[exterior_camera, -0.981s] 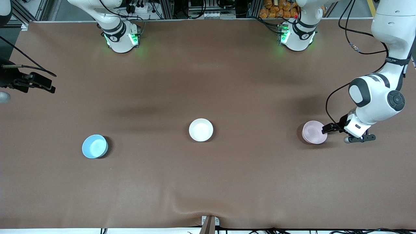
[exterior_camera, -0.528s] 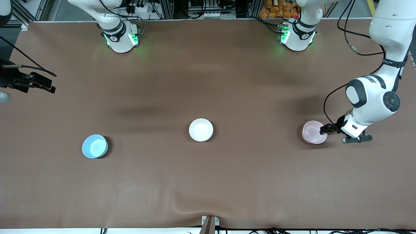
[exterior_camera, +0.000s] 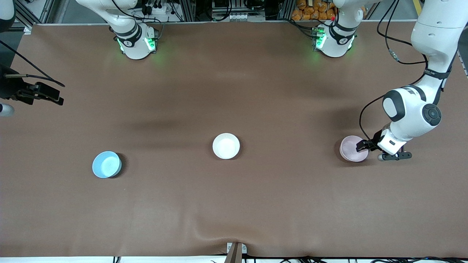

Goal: Stack pink and blue bowls on white bowl
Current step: 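Grasp the pink bowl with the left gripper while the right gripper reaches blue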

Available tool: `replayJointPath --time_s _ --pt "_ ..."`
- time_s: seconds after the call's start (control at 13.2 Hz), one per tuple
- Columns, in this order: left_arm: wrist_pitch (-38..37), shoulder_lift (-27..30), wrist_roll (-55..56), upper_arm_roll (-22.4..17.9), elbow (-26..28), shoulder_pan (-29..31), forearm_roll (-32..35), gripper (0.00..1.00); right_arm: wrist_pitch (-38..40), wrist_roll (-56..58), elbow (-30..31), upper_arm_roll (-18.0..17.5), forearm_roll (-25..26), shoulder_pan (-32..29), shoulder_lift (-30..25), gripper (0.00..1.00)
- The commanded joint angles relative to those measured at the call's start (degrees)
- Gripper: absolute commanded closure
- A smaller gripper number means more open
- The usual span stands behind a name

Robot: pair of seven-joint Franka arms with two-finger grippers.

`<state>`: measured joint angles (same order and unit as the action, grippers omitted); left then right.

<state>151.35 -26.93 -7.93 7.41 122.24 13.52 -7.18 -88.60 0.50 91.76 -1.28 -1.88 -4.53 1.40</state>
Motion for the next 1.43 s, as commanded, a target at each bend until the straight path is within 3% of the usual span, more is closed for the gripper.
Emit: replayJointPath --time_s 0.0,0.08,0.23,0.3,0.91,1.36 --pt "1.75 -0.31 -2.17 0.50 0.63 0.28 -1.70 0.42 -2.71 -0.32 2.62 -0.12 0.04 0.13 -0.35 0.00" --pt "1.67 -0.31 -2.09 0.50 0.63 0.28 -1.70 0.47 -2.98 -0.32 3.24 -0.04 0.04 0.13 -0.35 0.00" --pt "1.67 -0.31 -2.09 0.94 0.72 0.37 -1.70 0.95 -3.86 -0.32 4.56 -0.12 0.04 0.04 0.44 0.00" --pt "1.66 -0.31 -2.09 0.94 0.72 0.46 -2.04 1.00 -3.69 -0.32 4.74 -0.04 0.04 0.22 1.05 0.00" --pt "1.49 0.74 -2.00 1.56 0.63 0.46 -2.31 1.00 -5.52 -1.11 5.35 -0.04 0.13 -0.04 7.03 0.00" --pt "-1.31 3.37 -0.77 3.49 0.28 0.37 -2.40 1.00 -14.92 -1.11 5.35 0.05 0.13 -1.18 14.23 0.00"
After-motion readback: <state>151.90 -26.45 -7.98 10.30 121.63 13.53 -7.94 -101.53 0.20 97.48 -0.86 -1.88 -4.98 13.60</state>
